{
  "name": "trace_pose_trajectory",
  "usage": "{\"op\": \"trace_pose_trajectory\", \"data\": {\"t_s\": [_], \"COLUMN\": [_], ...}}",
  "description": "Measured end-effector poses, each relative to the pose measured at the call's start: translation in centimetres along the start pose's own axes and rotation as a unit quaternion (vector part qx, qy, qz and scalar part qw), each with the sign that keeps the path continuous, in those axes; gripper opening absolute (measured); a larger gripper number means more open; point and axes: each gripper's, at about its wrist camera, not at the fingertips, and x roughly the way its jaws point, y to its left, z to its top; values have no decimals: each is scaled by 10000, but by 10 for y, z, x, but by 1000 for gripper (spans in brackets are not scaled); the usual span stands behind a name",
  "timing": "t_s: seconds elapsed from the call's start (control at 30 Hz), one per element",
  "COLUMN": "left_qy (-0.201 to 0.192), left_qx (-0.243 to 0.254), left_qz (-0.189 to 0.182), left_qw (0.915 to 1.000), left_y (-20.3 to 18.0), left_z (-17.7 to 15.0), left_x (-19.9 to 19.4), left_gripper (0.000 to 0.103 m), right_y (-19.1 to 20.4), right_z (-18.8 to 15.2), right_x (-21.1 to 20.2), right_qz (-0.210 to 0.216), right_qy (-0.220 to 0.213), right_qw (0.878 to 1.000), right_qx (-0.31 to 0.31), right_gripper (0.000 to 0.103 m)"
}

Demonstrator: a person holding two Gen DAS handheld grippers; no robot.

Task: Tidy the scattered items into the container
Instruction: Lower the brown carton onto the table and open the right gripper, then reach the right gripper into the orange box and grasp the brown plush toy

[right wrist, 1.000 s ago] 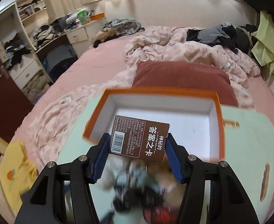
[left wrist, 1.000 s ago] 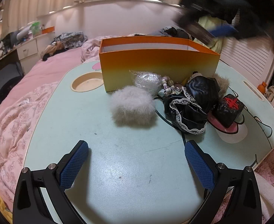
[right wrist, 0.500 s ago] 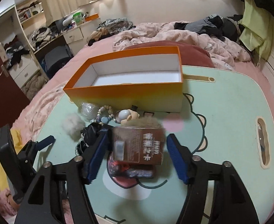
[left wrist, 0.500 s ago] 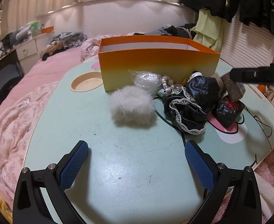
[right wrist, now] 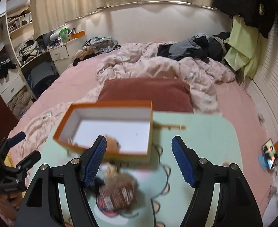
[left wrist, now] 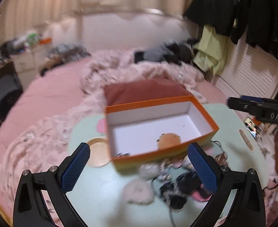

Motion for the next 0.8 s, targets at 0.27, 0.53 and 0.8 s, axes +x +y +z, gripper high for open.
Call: {"op": "trace_pose_trajectory", "data": {"t_s": [0.27, 0.53, 0.8], "left_qy": [695, 875, 728], "left_qx": [-168, -71, -258], "left_qz": [442, 596, 436], "left_qw": [9965, 9943, 9961], "left_y": [6, 12, 19], "left_z": [9, 3, -3], "left_x": [70, 82, 68], "left_gripper": [103, 103, 103], "right_y": [32, 33, 36], "right_z": [13, 2, 2], "right_x": [67, 88, 86], "right_qz": [-646, -661, -706], "right_qy": [301, 627, 694], "right_qw": [9948, 9923, 9913], "right_qx": [-732, -838, -871], "right_gripper": [72, 72, 72]}}
